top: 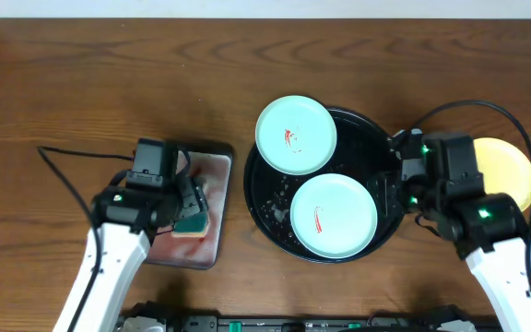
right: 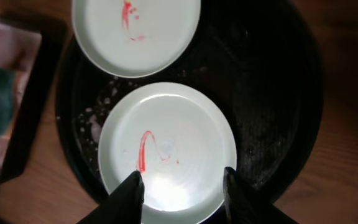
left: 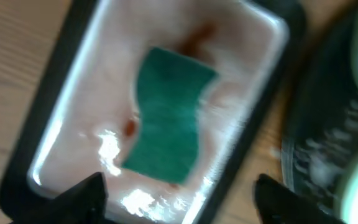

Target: Clean dirty plates on tray and stack at the side

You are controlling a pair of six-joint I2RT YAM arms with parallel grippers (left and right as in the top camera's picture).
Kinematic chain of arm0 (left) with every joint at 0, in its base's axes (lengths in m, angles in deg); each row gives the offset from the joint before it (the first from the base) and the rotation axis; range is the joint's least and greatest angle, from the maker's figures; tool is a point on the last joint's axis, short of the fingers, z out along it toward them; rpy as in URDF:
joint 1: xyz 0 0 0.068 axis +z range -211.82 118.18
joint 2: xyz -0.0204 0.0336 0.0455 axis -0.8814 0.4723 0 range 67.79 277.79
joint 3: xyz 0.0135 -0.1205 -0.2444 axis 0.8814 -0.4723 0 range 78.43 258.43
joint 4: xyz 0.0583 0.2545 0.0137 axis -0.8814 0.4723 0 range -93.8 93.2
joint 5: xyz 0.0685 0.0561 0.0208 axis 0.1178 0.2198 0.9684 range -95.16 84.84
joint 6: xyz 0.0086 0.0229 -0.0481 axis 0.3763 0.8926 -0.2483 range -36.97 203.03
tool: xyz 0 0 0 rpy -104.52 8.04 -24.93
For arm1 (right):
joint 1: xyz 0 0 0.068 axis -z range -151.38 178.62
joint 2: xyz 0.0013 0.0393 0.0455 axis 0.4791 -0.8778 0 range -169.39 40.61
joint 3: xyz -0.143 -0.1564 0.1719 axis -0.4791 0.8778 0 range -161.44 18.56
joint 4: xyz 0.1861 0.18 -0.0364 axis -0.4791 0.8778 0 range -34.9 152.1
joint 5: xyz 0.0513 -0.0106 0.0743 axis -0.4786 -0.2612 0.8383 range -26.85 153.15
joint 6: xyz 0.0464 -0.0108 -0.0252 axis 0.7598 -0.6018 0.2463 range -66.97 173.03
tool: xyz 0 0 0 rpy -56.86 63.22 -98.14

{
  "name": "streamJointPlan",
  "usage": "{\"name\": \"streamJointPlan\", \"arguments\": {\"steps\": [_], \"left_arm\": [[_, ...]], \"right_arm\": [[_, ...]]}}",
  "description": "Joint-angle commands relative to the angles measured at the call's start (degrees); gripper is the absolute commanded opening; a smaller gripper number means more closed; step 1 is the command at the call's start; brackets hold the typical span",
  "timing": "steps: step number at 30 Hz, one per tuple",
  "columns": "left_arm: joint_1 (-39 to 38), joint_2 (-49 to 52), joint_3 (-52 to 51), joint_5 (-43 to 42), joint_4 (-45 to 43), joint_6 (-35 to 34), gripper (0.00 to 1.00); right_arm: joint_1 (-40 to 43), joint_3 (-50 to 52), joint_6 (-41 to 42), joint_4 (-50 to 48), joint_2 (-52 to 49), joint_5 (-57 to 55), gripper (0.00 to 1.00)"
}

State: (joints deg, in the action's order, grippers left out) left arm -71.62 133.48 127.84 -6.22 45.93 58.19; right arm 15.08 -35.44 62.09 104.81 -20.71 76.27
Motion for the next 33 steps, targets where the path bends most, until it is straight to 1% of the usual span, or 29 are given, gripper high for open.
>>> {"name": "streamJointPlan", "arguments": {"steps": [1,3,5,6,8,9,10,11,14,18,19,20,22,23,26,27,28,29,30,31,33], "left_arm": [[0.2,6.7,-5.1,3.5,-5.8,-2.6,0.71],[0.2,12.2,-6.3,1.4,-11.0,-0.7,0.70],[0.3,18.3,-6.3,1.5,-14.3,-0.2,0.49],[0.3,20.0,-6.3,1.5,-15.5,0.1,0.40],[0.2,23.9,-6.3,1.5,-18.2,1.1,0.32],[0.3,26.1,-6.3,1.5,-19.5,1.5,0.25],[0.3,27.3,-6.3,1.5,-19.9,2.0,0.12],[0.3,28.2,-6.2,1.5,-19.9,2.1,0.07],[0.3,28.0,-5.9,1.4,-19.3,2.4,0.07],[0.3,23.8,-2.2,-1.5,-13.6,2.5,0.07],[0.3,22.8,-1.5,-1.6,-12.7,2.5,0.13],[0.3,20.5,-0.2,-1.6,-10.8,2.5,0.40],[0.3,17.8,0.3,-1.6,-8.9,2.5,0.55],[0.3,16.3,0.3,-1.5,-7.6,2.5,0.58],[0.2,14.2,0.3,-1.6,-3.3,2.5,0.59],[0.2,14.4,0.2,-2.4,-0.9,2.5,0.59],[0.2,14.6,-0.3,-3.5,-0.5,2.5,0.59],[0.1,15.2,-2.3,-4.3,-1.5,2.5,0.57],[0.1,15.8,-4.7,-4.3,-4.3,2.5,0.54],[0.1,16.3,-6.7,-4.3,-7.0,2.5,0.54],[0.1,17.6,-9.7,-4.3,-11.5,2.5,0.50]], "right_arm": [[-0.7,-0.7,-0.8,1.0,0.8,0.7,0.40],[-0.7,-0.7,-0.8,1.6,0.1,0.7,0.40],[-0.7,-0.7,0.0,2.5,-0.5,0.7,0.40],[-0.7,-0.7,0.3,2.8,-0.6,0.7,0.39],[-0.7,-0.7,0.3,3.8,-1.1,0.7,0.37],[-0.7,-0.7,0.3,4.2,-1.2,0.7,0.37],[-0.7,-0.7,0.3,4.5,-1.2,0.7,0.36],[-0.7,-0.7,0.3,4.7,-1.2,0.7,0.36],[-0.7,-0.7,0.3,5.2,-1.2,0.7,0.36],[-0.7,-0.7,0.3,5.2,-1.2,0.7,0.36],[-0.7,-0.7,0.3,5.2,-1.2,0.7,0.36],[-0.7,-0.7,0.3,5.1,-1.2,0.7,0.36],[-0.7,-0.7,0.3,5.2,-1.2,0.7,0.36],[-0.7,-0.7,0.3,5.2,-1.2,0.7,0.36],[-0.7,-0.7,0.3,5.1,-1.2,0.7,0.36],[-0.7,-0.7,0.3,5.0,-1.2,0.7,0.36],[-0.7,-0.7,0.3,4.9,-1.2,0.7,0.36],[-0.7,-0.7,0.3,4.7,-1.2,0.7,0.37],[-0.7,-0.7,0.3,4.7,-1.2,0.7,0.36],[-0.7,-0.7,0.3,4.7,-1.2,0.7,0.37],[-0.7,-0.7,0.3,4.8,-1.2,0.7,0.37]]}}
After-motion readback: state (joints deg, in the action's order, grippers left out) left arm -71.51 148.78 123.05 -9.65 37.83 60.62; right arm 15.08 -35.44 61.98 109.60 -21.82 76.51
